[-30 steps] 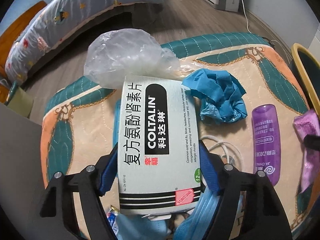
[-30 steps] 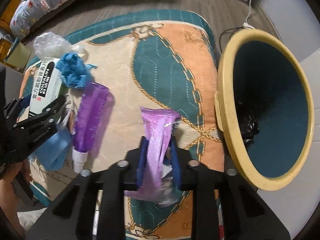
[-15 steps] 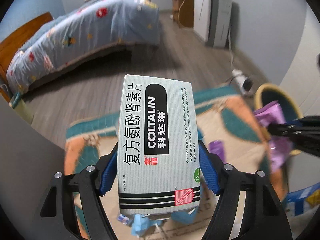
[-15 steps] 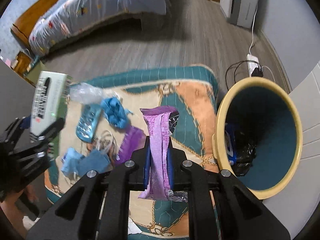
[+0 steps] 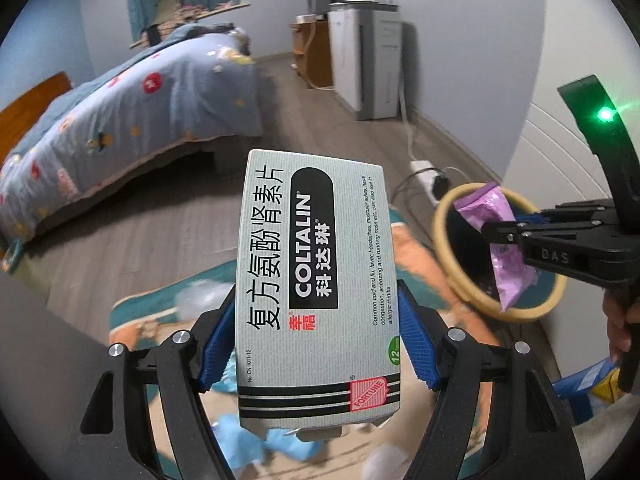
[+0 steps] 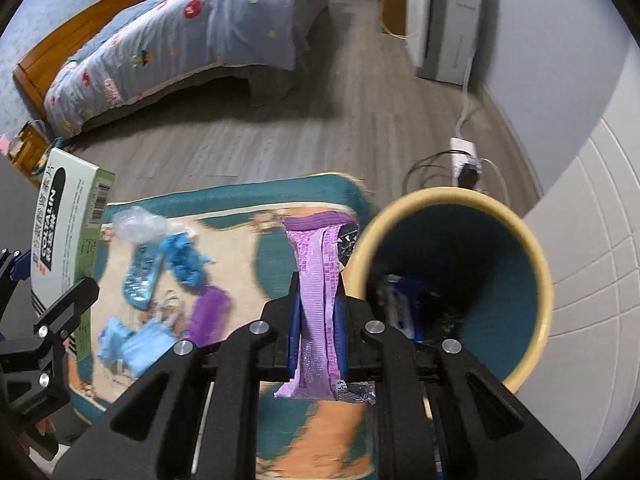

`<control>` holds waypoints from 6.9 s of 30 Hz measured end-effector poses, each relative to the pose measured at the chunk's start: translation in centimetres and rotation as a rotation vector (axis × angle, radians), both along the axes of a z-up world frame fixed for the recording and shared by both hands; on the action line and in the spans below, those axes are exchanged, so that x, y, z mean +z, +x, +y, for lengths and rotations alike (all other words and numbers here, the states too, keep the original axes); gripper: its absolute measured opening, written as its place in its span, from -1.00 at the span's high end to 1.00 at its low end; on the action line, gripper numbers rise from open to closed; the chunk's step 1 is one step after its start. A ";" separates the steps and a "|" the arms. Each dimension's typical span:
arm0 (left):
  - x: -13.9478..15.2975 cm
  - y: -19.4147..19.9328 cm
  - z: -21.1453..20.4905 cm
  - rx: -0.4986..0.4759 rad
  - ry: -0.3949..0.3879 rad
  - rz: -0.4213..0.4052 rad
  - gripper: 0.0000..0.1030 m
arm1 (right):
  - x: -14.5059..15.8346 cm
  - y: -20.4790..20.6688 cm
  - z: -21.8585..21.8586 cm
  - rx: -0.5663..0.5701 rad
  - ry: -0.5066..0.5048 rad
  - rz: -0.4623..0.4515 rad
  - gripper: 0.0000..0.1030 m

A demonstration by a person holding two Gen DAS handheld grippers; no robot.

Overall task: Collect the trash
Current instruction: 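Drop the pink wrapper and COLTALIN box into the bin by opening both tools, then move both tools back toward the remaining trash on the cushion, then grasp the purple spray bottle with the right tool while the left tool grasps a blue mask, then carry the purple bottle and blue mask to the bin and open both tools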

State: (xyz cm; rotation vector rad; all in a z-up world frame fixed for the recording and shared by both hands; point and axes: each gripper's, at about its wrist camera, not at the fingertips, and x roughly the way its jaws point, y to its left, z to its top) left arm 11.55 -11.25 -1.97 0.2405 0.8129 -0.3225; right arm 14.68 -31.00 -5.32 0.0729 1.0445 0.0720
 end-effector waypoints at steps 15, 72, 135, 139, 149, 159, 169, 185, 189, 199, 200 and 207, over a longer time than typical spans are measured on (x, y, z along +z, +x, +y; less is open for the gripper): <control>-3.9 0.8 -9.7 -0.194 0.016 0.061 -0.42 | -2.3 1.0 -11.0 -0.197 0.022 0.031 0.74; -1.8 2.5 -2.3 -0.045 -0.061 0.032 -0.85 | 2.2 0.6 -3.1 -0.154 -0.096 -0.140 -0.89; -12.4 -0.7 14.7 0.066 -0.005 0.400 -0.29 | -12.3 2.9 17.0 0.059 -0.048 0.304 -0.32; -13.7 -0.8 14.3 0.048 0.019 0.458 0.08 | -13.3 2.8 17.2 0.081 -0.041 0.344 0.07; -11.4 -0.6 14.4 0.027 -0.026 0.414 0.65 | -12.2 2.9 16.9 0.090 -0.034 0.338 0.34; -5.5 0.1 14.1 0.068 -0.113 0.235 0.65 | -6.9 1.3 15.5 0.099 -0.035 0.215 0.36; -1.5 0.2 12.0 0.075 -0.145 0.107 0.65 | -0.6 0.5 11.5 0.085 -0.049 0.037 0.38; -0.3 0.9 3.6 -0.050 -0.149 0.085 0.65 | 2.8 -1.5 0.0 -0.063 -0.028 -0.035 0.37; -0.5 1.1 0.9 -0.085 -0.144 0.092 0.65 | 2.7 -1.6 -4.2 -0.130 -0.029 -0.032 0.37; -2.6 1.3 -7.3 -0.209 -0.095 0.124 0.65 | -0.2 -1.4 -11.5 -0.237 -0.061 0.049 0.37; -2.9 1.3 -8.1 -0.221 -0.090 0.127 0.65 | -0.6 -1.3 -11.9 -0.243 -0.059 0.060 0.37; -4.7 1.3 -13.1 -0.289 -0.094 0.168 0.65 | -3.2 -1.2 -14.4 -0.270 -0.057 0.138 0.37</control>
